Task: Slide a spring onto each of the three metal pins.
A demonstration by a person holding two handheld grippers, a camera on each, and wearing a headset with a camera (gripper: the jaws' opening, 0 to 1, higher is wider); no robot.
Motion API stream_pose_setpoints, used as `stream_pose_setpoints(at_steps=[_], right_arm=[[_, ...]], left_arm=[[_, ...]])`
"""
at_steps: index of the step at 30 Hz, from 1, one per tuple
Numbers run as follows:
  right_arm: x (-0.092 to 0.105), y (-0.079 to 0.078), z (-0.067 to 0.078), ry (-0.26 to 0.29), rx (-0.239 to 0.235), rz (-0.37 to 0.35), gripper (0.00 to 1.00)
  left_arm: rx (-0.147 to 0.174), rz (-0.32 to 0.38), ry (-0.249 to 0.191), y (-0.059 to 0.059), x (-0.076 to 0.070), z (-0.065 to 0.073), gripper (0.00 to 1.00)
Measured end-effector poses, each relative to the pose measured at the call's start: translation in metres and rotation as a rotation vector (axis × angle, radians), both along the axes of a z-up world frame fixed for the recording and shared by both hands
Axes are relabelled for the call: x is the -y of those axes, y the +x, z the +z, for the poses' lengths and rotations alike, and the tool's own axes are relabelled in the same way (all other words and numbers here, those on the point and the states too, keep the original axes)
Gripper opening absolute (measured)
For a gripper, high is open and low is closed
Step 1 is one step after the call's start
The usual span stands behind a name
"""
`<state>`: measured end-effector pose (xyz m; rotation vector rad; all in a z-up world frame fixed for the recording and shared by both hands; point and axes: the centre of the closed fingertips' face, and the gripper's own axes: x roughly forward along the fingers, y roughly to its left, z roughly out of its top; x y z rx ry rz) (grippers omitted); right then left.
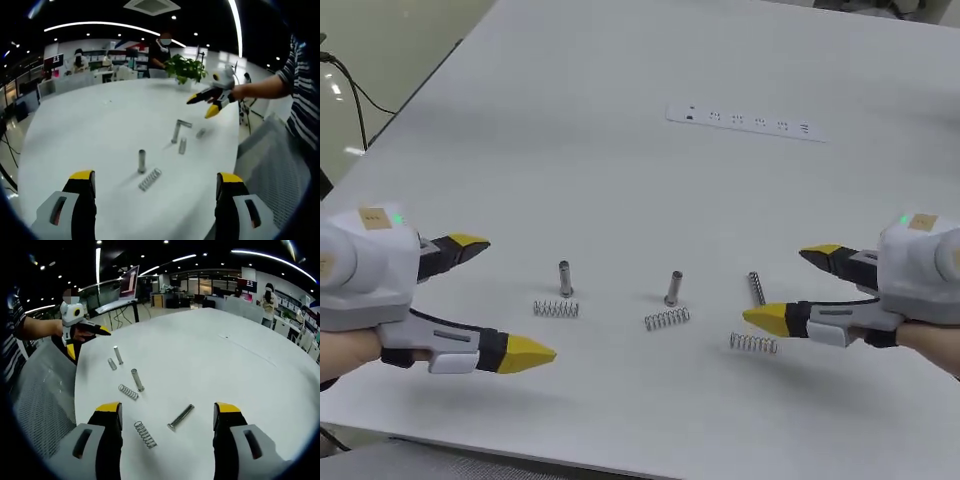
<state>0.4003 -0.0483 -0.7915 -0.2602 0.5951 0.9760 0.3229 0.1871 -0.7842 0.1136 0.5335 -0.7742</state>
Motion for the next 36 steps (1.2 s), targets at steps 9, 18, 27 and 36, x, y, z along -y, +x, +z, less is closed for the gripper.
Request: stream_pose_setpoints(at_steps=[9, 18, 27, 36], right_arm=[[0.000, 0.014, -0.008, -0.040, -0.058, -0.057, 0.58], [-0.003, 0.019, -0.024, -0.084, -0.140, -0.094, 0.43], [-0.003, 0.026, -0.038, -0.129, -0.217, -0.156, 0.31], [-0.002, 0.032, -0.051, -0.157, -0.287, -0.219, 0.18]], left_arm=[[0.001, 0.006, 0.004, -0.002, -0.001, -0.001, 0.98], [0.007, 0.011, 0.000, 0.000, -0.003, 0.001, 0.98], [-0.001, 0.006, 0.000, -0.003, -0.001, -0.002, 0.98], [-0.001, 0.009, 0.000, -0.004, -0.002, -0.001, 0.98]])
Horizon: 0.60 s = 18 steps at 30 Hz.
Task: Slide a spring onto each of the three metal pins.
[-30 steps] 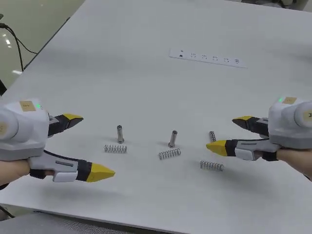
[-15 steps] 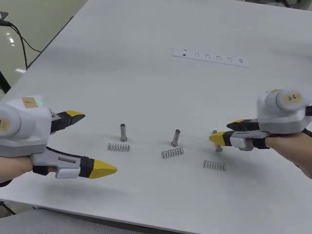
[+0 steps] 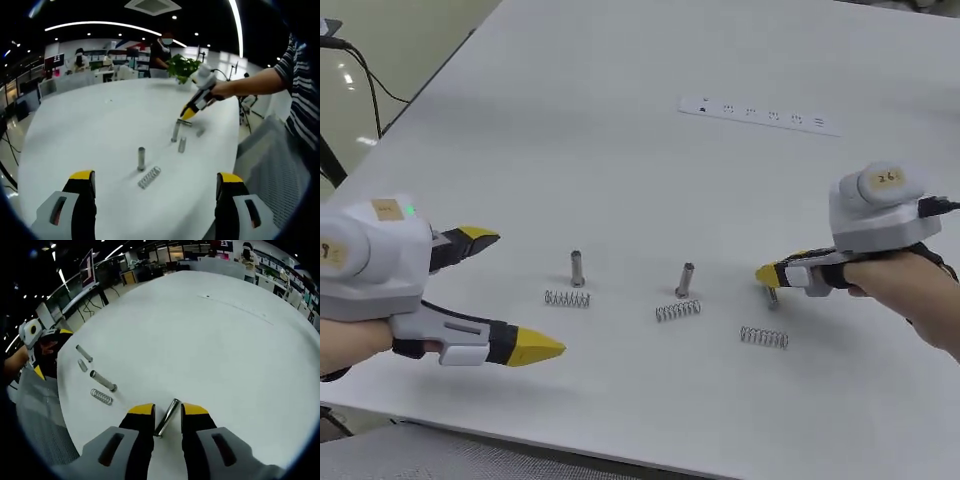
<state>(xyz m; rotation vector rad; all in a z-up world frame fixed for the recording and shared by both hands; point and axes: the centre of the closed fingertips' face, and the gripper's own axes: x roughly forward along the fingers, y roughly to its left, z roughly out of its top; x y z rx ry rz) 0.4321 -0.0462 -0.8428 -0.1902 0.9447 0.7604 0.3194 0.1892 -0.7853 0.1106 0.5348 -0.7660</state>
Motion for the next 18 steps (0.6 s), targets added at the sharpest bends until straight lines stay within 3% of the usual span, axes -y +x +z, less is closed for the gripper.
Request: stream_pose_setpoints(at_steps=[18], right_arm=[[0.002, 0.003, -0.015, -0.067, -0.063, -0.040, 0.09]], left_arm=[[-0.009, 0.000, -0.001, -0.001, 0.000, -0.003, 0.98]])
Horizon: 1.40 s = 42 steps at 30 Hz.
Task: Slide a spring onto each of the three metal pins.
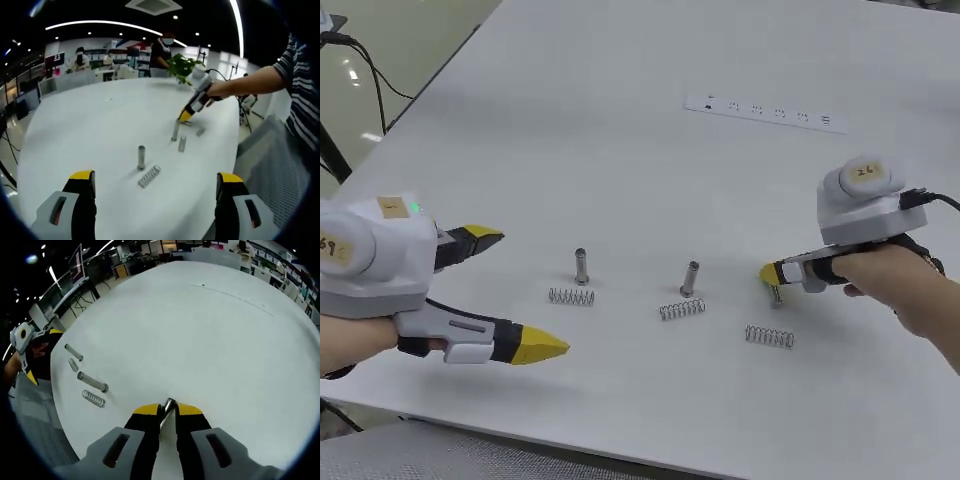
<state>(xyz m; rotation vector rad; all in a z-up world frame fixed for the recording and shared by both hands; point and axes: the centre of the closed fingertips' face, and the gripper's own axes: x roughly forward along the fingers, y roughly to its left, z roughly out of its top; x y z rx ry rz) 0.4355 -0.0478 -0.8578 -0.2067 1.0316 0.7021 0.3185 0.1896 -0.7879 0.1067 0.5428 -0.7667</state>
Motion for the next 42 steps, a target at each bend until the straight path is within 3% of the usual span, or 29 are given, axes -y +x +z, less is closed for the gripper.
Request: stream_pose_setpoints(at_steps=[8, 13, 21, 33, 42], right_arm=[[0.001, 0.002, 0.003, -0.011, 0.007, -0.015, 0.05], [0.005, -0.002, 0.005, 0.013, -0.007, -0.032, 0.05], [0.008, -0.008, 0.017, 0.047, 0.045, -0.031, 0.05], [0.004, -0.012, 0.035, 0.072, 0.178, 0.000, 0.05], [0.001, -0.017, 0.037, 0.072, 0.205, 0.018, 0.05]], left_arm=[[-0.005, -0.004, 0.001, 0.000, 0.001, -0.001, 0.98], [-0.002, -0.004, 0.003, 0.001, 0.000, 0.000, 0.98], [-0.003, -0.007, 0.001, 0.001, 0.002, 0.000, 0.98], [0.006, -0.024, 0.011, 0.001, 0.005, 0.003, 0.98], [0.013, -0.027, 0.007, 0.001, 0.007, 0.005, 0.98]])
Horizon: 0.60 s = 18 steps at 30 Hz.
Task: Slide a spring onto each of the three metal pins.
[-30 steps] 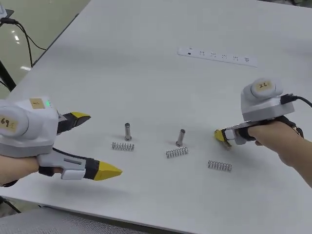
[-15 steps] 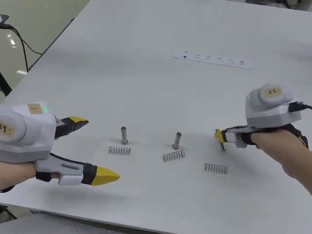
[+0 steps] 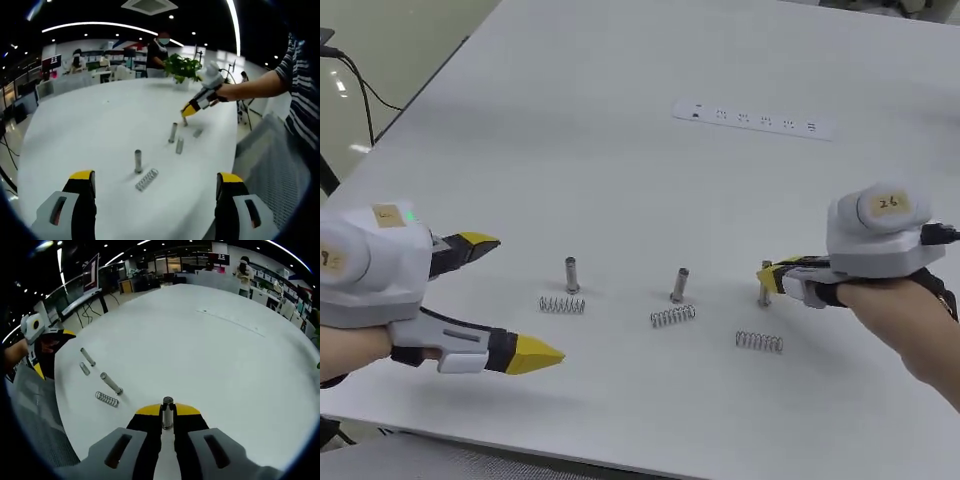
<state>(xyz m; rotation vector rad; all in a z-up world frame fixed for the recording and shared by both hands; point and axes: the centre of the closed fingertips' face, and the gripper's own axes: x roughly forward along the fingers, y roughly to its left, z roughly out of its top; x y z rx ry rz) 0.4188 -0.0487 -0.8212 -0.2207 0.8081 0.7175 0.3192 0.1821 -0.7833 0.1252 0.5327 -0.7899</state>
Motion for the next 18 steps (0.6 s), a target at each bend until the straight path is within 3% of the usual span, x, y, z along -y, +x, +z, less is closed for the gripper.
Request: stream_pose_setpoints(at_steps=[8, 18], right_arm=[[0.0018, -0.0050, 0.0001, -0.023, 0.034, 0.025, 0.05], [0.0041, -0.0096, -0.0004, -0.033, 0.035, 0.036, 0.05]], left_arm=[[0.001, 0.016, -0.002, 0.0005, -0.0053, 0.0011, 0.98], [0.003, 0.018, -0.007, 0.0012, -0.0039, 0.0012, 0.98]])
